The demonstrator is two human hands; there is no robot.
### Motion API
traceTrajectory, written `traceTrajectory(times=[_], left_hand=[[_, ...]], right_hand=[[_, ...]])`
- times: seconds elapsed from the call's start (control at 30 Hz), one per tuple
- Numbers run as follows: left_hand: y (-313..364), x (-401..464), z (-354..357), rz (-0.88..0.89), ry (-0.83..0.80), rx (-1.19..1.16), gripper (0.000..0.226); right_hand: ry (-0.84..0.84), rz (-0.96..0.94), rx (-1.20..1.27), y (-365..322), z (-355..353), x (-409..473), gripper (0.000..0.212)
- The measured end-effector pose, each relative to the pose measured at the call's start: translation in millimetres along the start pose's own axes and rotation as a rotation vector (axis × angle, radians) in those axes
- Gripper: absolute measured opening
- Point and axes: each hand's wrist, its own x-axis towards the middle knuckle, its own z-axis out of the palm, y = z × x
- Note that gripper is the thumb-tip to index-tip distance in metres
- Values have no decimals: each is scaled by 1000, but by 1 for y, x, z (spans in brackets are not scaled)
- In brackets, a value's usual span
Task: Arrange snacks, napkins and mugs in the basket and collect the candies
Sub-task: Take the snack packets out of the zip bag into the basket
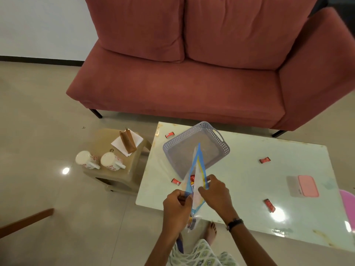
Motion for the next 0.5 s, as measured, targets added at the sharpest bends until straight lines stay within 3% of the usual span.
traceTrajectory(times=[0.13,0.2,0.33,0.5], left_hand=[[-4,-5,-6,20,-58,46,10],[-8,-6,-10,-2,-64,62,3],[-17,-2,-16,-3,-41,134,5],[-21,14,-7,181,63,295,21]], right_hand=[[122,-93,-43,-17,-16,30,12],[130,-142,-14,-21,-21,39,33],[76,-219,62,-18,-22,34,34],[-12,-228,106,-10,-14,20,26]])
